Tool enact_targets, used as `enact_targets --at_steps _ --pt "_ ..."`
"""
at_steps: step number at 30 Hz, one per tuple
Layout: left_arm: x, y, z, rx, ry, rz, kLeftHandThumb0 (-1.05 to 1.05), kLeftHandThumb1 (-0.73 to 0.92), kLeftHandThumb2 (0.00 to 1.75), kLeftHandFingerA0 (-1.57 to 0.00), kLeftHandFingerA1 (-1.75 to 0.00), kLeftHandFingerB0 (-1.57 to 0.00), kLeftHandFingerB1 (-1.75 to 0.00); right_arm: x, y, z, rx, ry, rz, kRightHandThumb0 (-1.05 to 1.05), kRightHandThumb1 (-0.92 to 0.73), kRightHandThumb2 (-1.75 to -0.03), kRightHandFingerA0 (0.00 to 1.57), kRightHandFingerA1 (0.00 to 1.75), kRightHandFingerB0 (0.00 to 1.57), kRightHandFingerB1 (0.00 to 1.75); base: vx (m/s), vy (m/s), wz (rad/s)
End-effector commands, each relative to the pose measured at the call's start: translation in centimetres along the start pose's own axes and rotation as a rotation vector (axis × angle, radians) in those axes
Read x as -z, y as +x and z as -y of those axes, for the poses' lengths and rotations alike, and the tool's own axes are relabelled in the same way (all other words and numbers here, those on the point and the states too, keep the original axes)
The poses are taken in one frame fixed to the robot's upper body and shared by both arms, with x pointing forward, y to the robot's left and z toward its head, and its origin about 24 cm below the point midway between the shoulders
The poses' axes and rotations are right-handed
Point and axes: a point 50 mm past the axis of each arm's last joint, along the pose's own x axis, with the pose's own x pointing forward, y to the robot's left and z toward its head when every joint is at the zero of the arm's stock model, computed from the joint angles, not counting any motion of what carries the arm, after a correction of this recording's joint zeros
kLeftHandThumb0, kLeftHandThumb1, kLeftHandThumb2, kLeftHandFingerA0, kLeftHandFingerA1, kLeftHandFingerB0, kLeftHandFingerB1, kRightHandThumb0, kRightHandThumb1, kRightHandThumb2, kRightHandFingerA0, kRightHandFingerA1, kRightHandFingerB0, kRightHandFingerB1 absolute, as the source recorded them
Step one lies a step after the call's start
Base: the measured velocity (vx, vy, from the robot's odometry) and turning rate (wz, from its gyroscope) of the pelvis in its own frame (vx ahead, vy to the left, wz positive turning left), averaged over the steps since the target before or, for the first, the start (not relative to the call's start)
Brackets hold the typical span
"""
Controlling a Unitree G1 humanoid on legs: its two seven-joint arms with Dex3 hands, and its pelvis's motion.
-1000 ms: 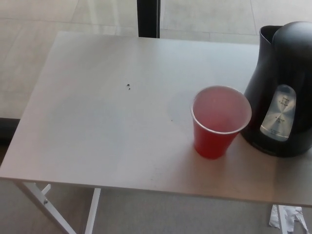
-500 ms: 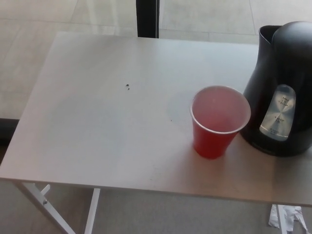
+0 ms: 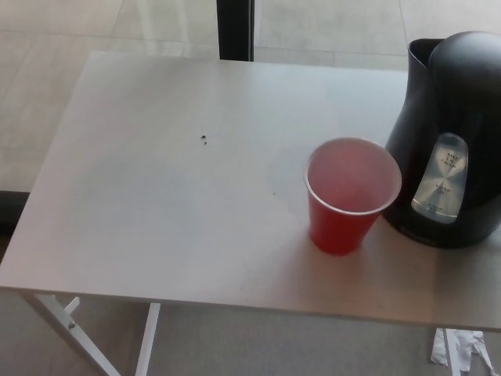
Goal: The robot uses its right hand to lift up a kettle kept on the middle of the desk by its handle and tilt it into a glass kept next to it to pour out water
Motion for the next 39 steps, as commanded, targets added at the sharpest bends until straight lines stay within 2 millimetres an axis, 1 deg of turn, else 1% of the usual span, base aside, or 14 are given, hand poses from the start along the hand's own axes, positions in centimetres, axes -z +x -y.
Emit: enact_targets --at_steps 1,3,4,6,7,8,10,18,19,23,25,26,27,39 --pt "0.3 0.0 0.2 -0.006 -0.008 -0.021 -0.76 0.74 1.12 -0.6 -0.63 -0.4 -0.55 -0.9 0.2 0.3 0.016 0.006 0.046 -0.11 -0.54 -1.1 0.95 1.74 0.75 1.45 0.0 0.0 0.0" --pt "0.4 0.0 0.2 -0.005 -0.009 -0.024 -0.76 0.74 1.12 -0.6 -0.63 -0.4 -0.55 -0.9 0.2 0.4 0.017 0.004 0.047 -0.11 -0.54 -1.1 0.95 1.74 0.75 1.45 0.0 0.0 0.0" --pt "-0.7 0.2 0.3 0.035 -0.031 0.032 -0.73 0.86 0.66 -0.56 -0.45 -0.41 -0.37 -3.3 0.6 1.9 -0.088 -0.063 0.126 -0.1 -0.6 -1.19 1.27 1.58 0.92 1.35 0.0 0.0 0.0" --pt "-3.0 0.4 0.5 0.118 -0.061 0.158 -0.75 0.84 0.64 -0.57 -0.5 -0.45 -0.39 -6.8 0.7 3.5 -0.261 -0.188 0.216 -0.09 -0.64 -1.16 1.25 1.54 0.93 1.33 0.0 0.0 0.03" --pt "-3.8 0.4 0.5 0.155 -0.05 0.192 -0.75 0.64 1.05 -0.52 -0.6 -0.36 -0.51 -6.7 0.8 3.5 -0.273 -0.191 0.207 -0.04 -0.59 -1.19 1.26 1.6 0.94 1.38 0.0 0.0 0.0" --pt "-4.0 0.4 0.6 0.163 -0.059 0.194 -0.73 0.82 0.65 -0.54 -0.49 -0.41 -0.37 -6.7 0.9 3.6 -0.272 -0.202 0.21 -0.02 -0.57 -1.26 1.26 1.59 0.95 1.38 0.0 0.0 0.0" --pt "-4.3 0.4 0.5 0.203 -0.071 0.194 -0.76 0.79 0.64 -0.42 -0.49 -0.34 -0.36 -6.9 1.0 3.8 -0.277 -0.21 0.216 -0.04 -0.53 -1.3 0.96 1.75 0.69 1.72 0.0 0.0 0.0" --pt "-3.2 0.1 -0.2 0.204 -0.135 0.135 -0.73 0.82 0.65 -0.35 -0.47 -0.25 -0.34 -7.6 1.2 4.6 -0.269 -0.205 0.209 -0.09 -0.55 -1.21 0.98 1.75 0.68 1.75 0.0 0.0 0.0" --pt "-3.0 0.1 -0.3 0.197 -0.141 0.125 -0.73 0.65 1.0 -0.29 -0.54 -0.16 -0.46 -7.7 1.3 4.7 -0.273 -0.205 0.212 -0.09 -0.5 -1.29 0.98 1.75 0.68 1.74 0.0 0.0 0.0" --pt "-2.1 0.1 -0.6 0.159 -0.183 0.085 -0.72 0.81 0.65 -0.4 -0.45 -0.27 -0.33 -8.3 1.2 4.8 -0.296 -0.192 0.215 -0.06 -0.51 -1.27 0.99 1.75 0.73 1.7 0.0 0.0 0.0" --pt "-2.1 0.0 -0.5 0.176 -0.176 0.089 -0.73 0.65 1.0 -0.3 -0.55 -0.18 -0.46 -8.5 1.2 4.7 -0.306 -0.196 0.221 -0.06 -0.53 -1.24 1.0 1.75 0.69 1.72 0.0 0.0 0.0" --pt "-2.1 0.0 -0.5 0.17 -0.171 0.083 -0.72 0.83 0.65 -0.38 -0.46 -0.26 -0.33 -8.5 1.1 4.6 -0.313 -0.194 0.224 -0.1 -0.54 -1.2 1.3 1.55 1.02 1.36 0.0 0.0 0.0" --pt "-2.1 0.0 -0.5 0.167 -0.162 0.079 -0.71 0.84 0.65 -0.38 -0.46 -0.26 -0.33 -8.5 1.1 4.5 -0.32 -0.192 0.222 -0.03 -0.48 -1.31 1.01 1.75 0.73 1.72 0.0 0.0 0.0" --pt "-1.2 -0.2 -0.3 0.187 -0.115 0.05 -0.75 0.85 0.66 -0.41 -0.45 -0.26 -0.33 -8.0 0.3 2.9 -0.367 -0.188 0.223 0.03 -0.48 -1.38 1.01 1.75 0.73 1.72 0.0 0.0 0.0"
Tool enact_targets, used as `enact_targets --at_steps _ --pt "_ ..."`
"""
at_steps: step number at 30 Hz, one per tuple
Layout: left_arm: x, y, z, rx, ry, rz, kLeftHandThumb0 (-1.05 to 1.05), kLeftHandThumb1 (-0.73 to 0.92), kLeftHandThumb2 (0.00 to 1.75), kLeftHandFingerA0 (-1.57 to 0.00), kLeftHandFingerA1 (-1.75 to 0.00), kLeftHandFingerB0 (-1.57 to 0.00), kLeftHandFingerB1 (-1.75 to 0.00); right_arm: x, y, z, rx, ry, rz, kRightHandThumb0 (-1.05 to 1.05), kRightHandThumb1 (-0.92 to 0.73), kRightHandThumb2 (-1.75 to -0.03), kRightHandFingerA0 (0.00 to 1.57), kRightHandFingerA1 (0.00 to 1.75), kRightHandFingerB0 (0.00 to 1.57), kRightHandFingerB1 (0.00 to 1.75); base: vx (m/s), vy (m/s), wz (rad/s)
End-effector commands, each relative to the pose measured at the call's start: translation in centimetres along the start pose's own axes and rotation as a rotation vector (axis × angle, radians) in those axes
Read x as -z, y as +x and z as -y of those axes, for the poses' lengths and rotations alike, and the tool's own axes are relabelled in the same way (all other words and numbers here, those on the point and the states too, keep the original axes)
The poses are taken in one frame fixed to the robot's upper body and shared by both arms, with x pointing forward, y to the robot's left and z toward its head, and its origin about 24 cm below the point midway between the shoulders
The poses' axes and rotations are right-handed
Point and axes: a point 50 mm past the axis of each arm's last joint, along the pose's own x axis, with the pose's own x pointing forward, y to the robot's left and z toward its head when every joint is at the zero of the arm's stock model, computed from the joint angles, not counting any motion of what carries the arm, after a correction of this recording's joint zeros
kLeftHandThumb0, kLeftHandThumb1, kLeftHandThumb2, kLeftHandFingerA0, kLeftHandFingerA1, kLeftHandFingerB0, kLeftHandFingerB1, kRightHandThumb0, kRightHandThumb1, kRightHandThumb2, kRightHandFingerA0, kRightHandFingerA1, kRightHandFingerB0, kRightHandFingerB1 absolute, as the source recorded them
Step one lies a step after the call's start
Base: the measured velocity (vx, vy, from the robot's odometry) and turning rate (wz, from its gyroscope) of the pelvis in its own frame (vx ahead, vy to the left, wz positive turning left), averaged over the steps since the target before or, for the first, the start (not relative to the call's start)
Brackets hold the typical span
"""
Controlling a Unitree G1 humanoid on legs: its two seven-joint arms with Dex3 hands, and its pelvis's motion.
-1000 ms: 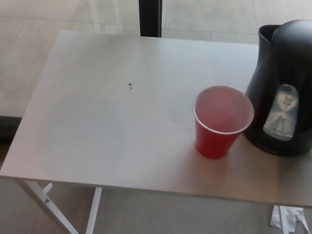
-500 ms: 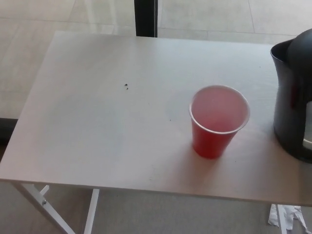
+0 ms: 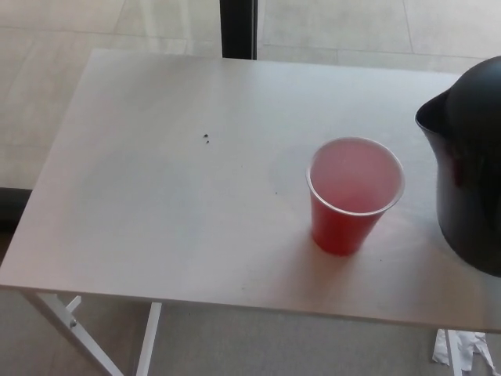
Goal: The robot uses its right hand to lift up a kettle kept on the middle of the desk by its handle and tilt it into a glass kept next to it to pour out water
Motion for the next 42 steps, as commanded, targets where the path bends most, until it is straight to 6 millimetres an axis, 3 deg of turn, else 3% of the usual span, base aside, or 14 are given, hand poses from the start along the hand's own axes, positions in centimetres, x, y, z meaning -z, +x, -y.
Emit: enact_targets --at_steps 1,12,13,18,19,24,25,28,31,36,42 --pt "-0.1 -0.2 -0.4 0.0 0.018 -0.016 -0.75 0.85 0.66 -0.42 -0.45 -0.27 -0.34 -1.1 -0.1 -0.9 -0.028 0.025 0.056 0.02 -0.45 -1.4 1.0 1.75 0.71 1.74 0.0 0.0 0.0" --pt "0.1 -0.3 -0.4 0.003 0.029 -0.023 -0.77 0.85 0.66 -0.45 -0.48 -0.28 -0.34 -0.8 -0.1 -1.7 -0.019 -0.054 0.035 -0.01 -0.45 -1.31 0.92 1.75 0.69 1.72 0.0 0.0 0.0" --pt "0.1 -0.3 -0.4 0.006 0.034 -0.022 -0.77 0.86 0.66 -0.44 -0.47 -0.27 -0.34 -0.9 0.0 -1.7 -0.019 -0.057 0.035 -0.02 -0.46 -1.31 0.91 1.75 0.79 1.62 0.0 0.0 0.0" --pt "0.0 -0.2 -0.2 0.009 0.041 -0.024 -0.77 0.86 0.66 -0.44 -0.47 -0.28 -0.34 -1.1 0.0 -2.2 -0.049 -0.099 0.078 0.03 -0.45 -1.34 0.98 1.75 0.86 1.61 0.0 0.0 0.0" --pt "0.0 -0.2 -0.3 0.01 0.047 -0.024 -0.78 0.86 0.66 -0.44 -0.47 -0.28 -0.34 -1.2 0.1 -2.2 -0.059 -0.093 0.08 -0.04 -0.5 -1.14 0.99 1.75 0.78 1.69 0.0 0.0 0.0" --pt "-0.4 -0.2 -0.4 0.015 0.08 -0.014 -0.78 0.87 0.66 -0.43 -0.47 -0.27 -0.35 -2.0 0.5 -2.9 -0.098 -0.153 0.135 -0.06 -0.43 -1.27 0.98 1.75 0.77 1.72 0.0 0.0 0.0" --pt "-0.4 -0.2 -0.5 0.012 0.083 -0.016 -0.77 0.87 0.66 -0.43 -0.46 -0.28 -0.34 -2.3 0.7 -3.0 -0.111 -0.177 0.148 -0.1 -0.37 -1.41 0.97 1.75 0.85 1.65 0.0 0.0 0.0" --pt "-0.6 -0.2 -0.6 0.003 0.086 -0.028 -0.77 0.88 0.67 -0.44 -0.46 -0.28 -0.34 -2.9 0.9 -3.1 -0.147 -0.211 0.19 -0.1 -0.37 -1.42 0.98 1.75 0.79 1.7 0.0 0.0 0.0" --pt "-0.6 -0.2 -0.6 0.006 0.09 -0.025 -0.79 0.87 0.66 -0.43 -0.47 -0.28 -0.34 -4.0 1.2 -3.6 -0.159 -0.198 0.204 -0.1 -0.38 -1.4 0.99 1.75 0.89 1.59 0.0 0.0 0.0" --pt "-0.7 -0.1 -0.5 0.007 0.112 -0.032 -0.78 0.89 0.67 -0.43 -0.46 -0.28 -0.34 -5.8 1.3 -4.7 -0.207 -0.253 0.283 -0.11 -0.42 -1.43 1.02 1.75 0.89 1.55 0.0 0.0 0.0" --pt "-0.8 -0.2 -0.6 0.01 0.119 -0.033 -0.79 0.89 0.67 -0.42 -0.46 -0.27 -0.34 -6.2 1.0 -5.4 -0.232 -0.259 0.291 -0.11 -0.39 -1.35 0.99 1.74 0.89 1.58 0.0 0.0 0.0"
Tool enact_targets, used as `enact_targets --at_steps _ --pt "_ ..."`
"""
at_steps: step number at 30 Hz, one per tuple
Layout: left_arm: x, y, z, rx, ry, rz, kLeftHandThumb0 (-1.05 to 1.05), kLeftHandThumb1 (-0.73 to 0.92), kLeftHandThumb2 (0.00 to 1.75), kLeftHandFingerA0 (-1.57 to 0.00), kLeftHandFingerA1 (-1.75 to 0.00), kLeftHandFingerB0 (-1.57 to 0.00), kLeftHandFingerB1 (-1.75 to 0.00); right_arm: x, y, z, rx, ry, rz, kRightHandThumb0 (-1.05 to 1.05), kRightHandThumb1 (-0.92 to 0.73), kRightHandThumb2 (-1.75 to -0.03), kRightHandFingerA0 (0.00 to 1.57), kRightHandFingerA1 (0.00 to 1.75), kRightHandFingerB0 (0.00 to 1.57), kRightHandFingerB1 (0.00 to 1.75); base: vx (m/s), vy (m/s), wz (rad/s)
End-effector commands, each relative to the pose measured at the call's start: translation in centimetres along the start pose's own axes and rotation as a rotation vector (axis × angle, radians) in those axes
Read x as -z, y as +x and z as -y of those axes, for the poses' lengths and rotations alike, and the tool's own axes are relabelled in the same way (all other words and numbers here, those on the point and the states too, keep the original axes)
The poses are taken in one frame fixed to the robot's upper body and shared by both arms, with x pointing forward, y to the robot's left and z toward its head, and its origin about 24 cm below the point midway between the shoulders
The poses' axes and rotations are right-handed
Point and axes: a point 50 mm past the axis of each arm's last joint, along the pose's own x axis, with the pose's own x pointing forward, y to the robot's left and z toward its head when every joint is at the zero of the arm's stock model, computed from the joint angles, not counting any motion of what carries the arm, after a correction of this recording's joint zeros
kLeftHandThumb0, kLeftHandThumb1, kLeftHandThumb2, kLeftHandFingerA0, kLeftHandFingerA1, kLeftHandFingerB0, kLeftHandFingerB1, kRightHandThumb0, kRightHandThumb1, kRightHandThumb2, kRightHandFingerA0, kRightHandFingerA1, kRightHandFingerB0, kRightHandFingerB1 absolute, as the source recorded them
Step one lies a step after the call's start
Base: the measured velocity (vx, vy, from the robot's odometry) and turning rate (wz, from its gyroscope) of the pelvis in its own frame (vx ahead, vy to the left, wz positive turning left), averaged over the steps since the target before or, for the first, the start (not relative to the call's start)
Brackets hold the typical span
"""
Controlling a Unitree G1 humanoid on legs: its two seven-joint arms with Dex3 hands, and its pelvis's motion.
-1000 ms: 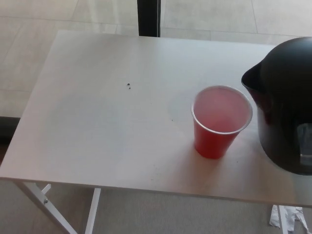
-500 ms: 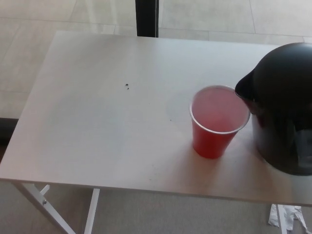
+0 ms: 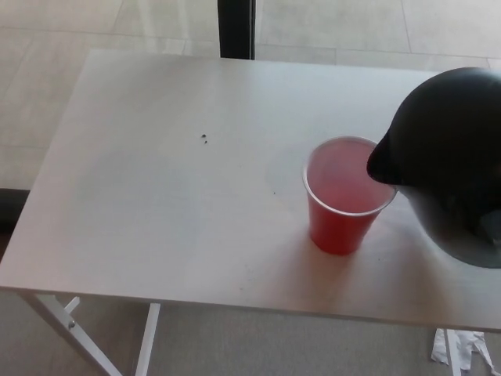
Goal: The robot uses its right hand to lift up a kettle kept on the middle of the desk by its handle and tilt it into a glass kept next to it to pour out water
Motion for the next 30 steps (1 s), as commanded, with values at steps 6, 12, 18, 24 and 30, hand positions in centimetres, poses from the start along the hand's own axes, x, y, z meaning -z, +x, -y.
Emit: enact_targets --at_steps 6,12,18,24,30 --pt "-0.5 -0.3 -0.8 -0.017 0.033 0.0 -0.79 0.88 0.67 -0.42 -0.47 -0.28 -0.35 -2.5 0.1 -0.3 -0.021 -0.075 0.083 -0.11 -0.4 -1.33 0.98 1.73 0.89 1.56 0.0 0.0 0.0" --pt "-0.5 -0.4 -0.9 -0.023 0.037 -0.003 -0.8 0.88 0.67 -0.44 -0.47 -0.29 -0.35 -1.9 0.7 0.6 0.0 -0.055 -0.012 -0.11 -0.36 -1.45 0.96 1.75 0.79 1.69 0.0 0.0 0.0" --pt "-0.6 -0.4 -0.9 -0.015 0.043 0.001 -0.79 0.89 0.67 -0.44 -0.49 -0.29 -0.36 -1.8 1.4 1.7 0.041 -0.115 -0.099 -0.12 -0.47 -1.16 0.92 1.75 0.72 1.63 0.0 0.0 0.0" --pt "-0.4 -0.5 -1.0 -0.018 0.049 -0.008 -0.79 0.89 0.67 -0.43 -0.46 -0.28 -0.35 -1.5 2.2 3.0 0.117 -0.158 -0.174 -0.21 -0.47 -1.09 1.17 1.36 0.94 1.18 0.0 0.0 0.0" --pt "-0.5 -0.5 -1.0 -0.017 0.051 -0.009 -0.79 0.9 0.67 -0.43 -0.45 -0.27 -0.35 -1.4 2.4 3.6 0.152 -0.158 -0.217 -0.2 -0.44 -1.1 0.9 1.75 0.68 1.65 0.0 0.0 0.0"
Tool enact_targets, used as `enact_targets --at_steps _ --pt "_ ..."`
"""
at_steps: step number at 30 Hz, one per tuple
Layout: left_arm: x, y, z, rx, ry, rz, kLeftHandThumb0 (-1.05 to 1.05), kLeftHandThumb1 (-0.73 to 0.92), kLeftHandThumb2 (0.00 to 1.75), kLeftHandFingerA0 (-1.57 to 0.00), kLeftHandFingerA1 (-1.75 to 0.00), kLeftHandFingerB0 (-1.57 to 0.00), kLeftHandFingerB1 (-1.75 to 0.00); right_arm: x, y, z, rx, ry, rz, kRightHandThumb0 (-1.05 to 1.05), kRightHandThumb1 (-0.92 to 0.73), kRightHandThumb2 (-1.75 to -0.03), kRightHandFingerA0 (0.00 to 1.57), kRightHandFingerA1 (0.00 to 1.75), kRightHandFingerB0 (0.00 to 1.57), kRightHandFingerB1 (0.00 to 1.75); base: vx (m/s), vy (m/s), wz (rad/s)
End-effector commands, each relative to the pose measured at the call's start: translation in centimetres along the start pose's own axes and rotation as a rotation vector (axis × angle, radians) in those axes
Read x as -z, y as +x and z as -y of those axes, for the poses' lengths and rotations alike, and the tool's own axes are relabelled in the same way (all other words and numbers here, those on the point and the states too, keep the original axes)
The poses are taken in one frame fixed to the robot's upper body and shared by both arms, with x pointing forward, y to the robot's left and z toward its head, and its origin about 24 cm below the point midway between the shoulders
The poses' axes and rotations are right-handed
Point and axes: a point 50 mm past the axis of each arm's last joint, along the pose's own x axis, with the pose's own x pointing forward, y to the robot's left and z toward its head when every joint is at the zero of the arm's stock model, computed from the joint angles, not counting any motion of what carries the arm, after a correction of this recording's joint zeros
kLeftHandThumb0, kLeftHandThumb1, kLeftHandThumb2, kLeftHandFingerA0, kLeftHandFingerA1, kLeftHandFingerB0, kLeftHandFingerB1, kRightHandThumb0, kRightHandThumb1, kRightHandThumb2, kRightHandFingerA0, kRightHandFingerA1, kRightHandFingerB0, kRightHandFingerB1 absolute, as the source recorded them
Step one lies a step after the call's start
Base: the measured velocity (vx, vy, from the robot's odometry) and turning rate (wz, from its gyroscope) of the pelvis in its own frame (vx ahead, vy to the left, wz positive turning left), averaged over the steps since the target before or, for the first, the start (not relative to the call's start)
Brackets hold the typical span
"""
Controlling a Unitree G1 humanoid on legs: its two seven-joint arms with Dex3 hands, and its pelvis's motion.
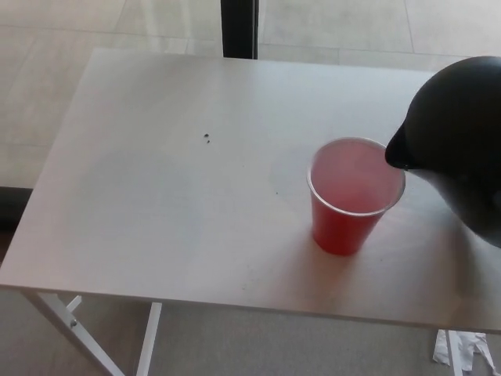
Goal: The robot uses its right hand to lift up a kettle kept on the middle of the desk by its handle and tilt it into a glass kept next to it to pour out water
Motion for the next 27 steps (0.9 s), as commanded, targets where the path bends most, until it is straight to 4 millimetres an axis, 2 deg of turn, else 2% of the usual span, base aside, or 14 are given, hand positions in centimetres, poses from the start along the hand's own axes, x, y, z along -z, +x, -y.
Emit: enact_targets --at_steps 1,4,5,7,8,10,11,12,15,18,20,21,22,27 --pt "-0.7 -0.2 -0.6 -0.013 0.031 0.005 -0.81 0.9 0.67 -0.42 -0.46 -0.27 -0.35 -1.3 0.1 1.8 0.087 -0.043 0.011 -0.21 -0.37 -1.21 0.93 1.75 0.77 1.57 0.0 0.0 0.0" --pt "-0.7 -0.2 -0.7 -0.017 0.033 0.004 -0.8 0.9 0.67 -0.43 -0.45 -0.28 -0.35 -1.9 -0.1 1.4 0.062 -0.032 0.037 -0.19 -0.4 -1.2 0.91 1.75 0.81 1.49 0.0 0.0 0.0" --pt "-0.7 -0.2 -0.6 -0.014 0.036 0.009 -0.8 0.91 0.67 -0.42 -0.46 -0.28 -0.36 -2.1 -0.3 1.3 0.054 -0.031 0.045 -0.21 -0.44 -1.1 0.93 1.75 0.82 1.27 0.0 0.0 0.0" --pt "-0.7 -0.2 -0.7 -0.014 0.041 0.006 -0.81 0.91 0.67 -0.43 -0.46 -0.28 -0.35 -2.6 -0.6 1.0 0.026 -0.053 0.063 -0.19 -0.4 -1.15 1.04 1.74 0.87 1.3 0.0 0.0 0.0" --pt "-0.7 -0.1 -0.6 -0.011 0.033 0.005 -0.8 0.91 0.67 -0.42 -0.46 -0.28 -0.35 -2.6 -0.7 0.9 0.016 -0.029 0.074 -0.14 -0.43 -1.18 0.88 1.75 0.78 1.41 0.0 0.0 0.0" --pt "-0.7 -0.1 -0.6 -0.014 0.035 0.006 -0.8 0.92 0.68 -0.43 -0.46 -0.28 -0.35 -2.8 -0.8 0.7 -0.002 -0.007 0.1 -0.16 -0.39 -1.23 0.92 1.75 0.83 1.51 0.0 0.0 0.0" --pt "-0.8 -0.1 -0.7 -0.016 0.039 0.01 -0.8 0.92 0.68 -0.42 -0.46 -0.28 -0.36 -3.0 -0.8 0.5 -0.01 -0.017 0.113 -0.24 -0.38 -1.19 1.23 1.43 1.06 1.31 0.0 0.0 0.0" --pt "-0.8 -0.1 -0.7 -0.012 0.034 0.013 -0.81 0.92 0.68 -0.42 -0.47 -0.27 -0.36 -3.3 -1.0 0.2 -0.023 -0.042 0.137 -0.19 -0.34 -1.35 0.97 1.75 0.86 1.53 0.0 0.0 0.0" --pt "-0.8 -0.2 -0.7 -0.012 0.031 0.014 -0.82 0.91 0.68 -0.42 -0.47 -0.28 -0.36 -4.1 -1.5 -0.3 -0.032 -0.083 0.174 -0.2 -0.34 -1.37 0.98 1.75 0.85 1.53 0.0 0.0 0.0" --pt "-0.7 -0.2 -0.7 -0.014 0.032 0.005 -0.82 0.92 0.68 -0.42 -0.47 -0.29 -0.36 -4.7 -1.8 -0.7 -0.027 -0.08 0.209 -0.19 -0.39 -1.23 0.96 1.75 0.78 1.59 0.0 0.0 0.0" --pt "-0.7 -0.2 -0.6 -0.006 0.046 0.006 -0.83 0.92 0.68 -0.42 -0.47 -0.28 -0.36 -4.8 -1.8 -0.6 -0.018 -0.074 0.238 -0.21 -0.36 -1.28 1.0 1.75 0.81 1.63 0.0 0.0 0.0" --pt "-0.7 -0.2 -0.6 -0.008 0.046 0.006 -0.83 0.92 0.68 -0.42 -0.48 -0.28 -0.36 -4.8 -1.7 -0.4 -0.012 -0.095 0.24 -0.3 -0.4 -1.19 1.26 1.44 1.06 1.31 0.0 0.0 0.0" --pt "-0.8 -0.2 -0.7 -0.014 0.033 0.005 -0.83 0.91 0.68 -0.43 -0.48 -0.29 -0.36 -4.8 -1.5 -0.3 -0.004 -0.103 0.241 -0.23 -0.39 -1.28 1.0 1.75 0.86 1.57 0.0 0.0 0.0" --pt "-1.1 -0.1 -0.7 -0.018 0.042 0.017 -0.83 0.92 0.68 -0.43 -0.48 -0.29 -0.37 -4.8 -1.4 0.0 0.0 -0.132 0.259 -0.28 -0.36 -1.34 1.01 1.75 0.88 1.53 0.0 0.0 0.0"
